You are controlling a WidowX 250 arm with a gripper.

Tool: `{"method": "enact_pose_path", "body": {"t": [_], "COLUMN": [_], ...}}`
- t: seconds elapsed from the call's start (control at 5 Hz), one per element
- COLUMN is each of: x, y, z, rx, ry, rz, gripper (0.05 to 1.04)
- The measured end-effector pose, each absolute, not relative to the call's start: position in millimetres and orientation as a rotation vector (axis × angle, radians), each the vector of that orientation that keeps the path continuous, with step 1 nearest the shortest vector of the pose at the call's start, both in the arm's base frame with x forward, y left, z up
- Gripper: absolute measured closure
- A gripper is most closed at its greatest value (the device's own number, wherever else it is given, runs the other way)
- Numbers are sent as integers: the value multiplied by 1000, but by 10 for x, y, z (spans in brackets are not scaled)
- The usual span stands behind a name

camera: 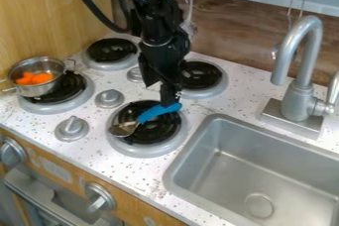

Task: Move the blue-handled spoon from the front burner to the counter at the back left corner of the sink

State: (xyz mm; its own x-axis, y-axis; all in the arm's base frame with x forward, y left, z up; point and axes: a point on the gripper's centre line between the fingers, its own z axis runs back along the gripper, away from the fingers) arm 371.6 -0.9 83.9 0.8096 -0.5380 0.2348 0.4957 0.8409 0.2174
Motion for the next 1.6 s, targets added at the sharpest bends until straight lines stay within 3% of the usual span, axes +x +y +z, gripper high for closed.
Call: {"method": "enact_pose_path", "body": {"t": [0.2,0.6,1.0,1.6], "x": [3703,3657,3746,3777], "y": [118,340,626,709], "z": [752,441,482,488], "rx": [142,61,99,128], "ry": [-264,-187,-212,-212], "rz": [-512,-464,-431,-433], "gripper": [78,78,79,79]}}
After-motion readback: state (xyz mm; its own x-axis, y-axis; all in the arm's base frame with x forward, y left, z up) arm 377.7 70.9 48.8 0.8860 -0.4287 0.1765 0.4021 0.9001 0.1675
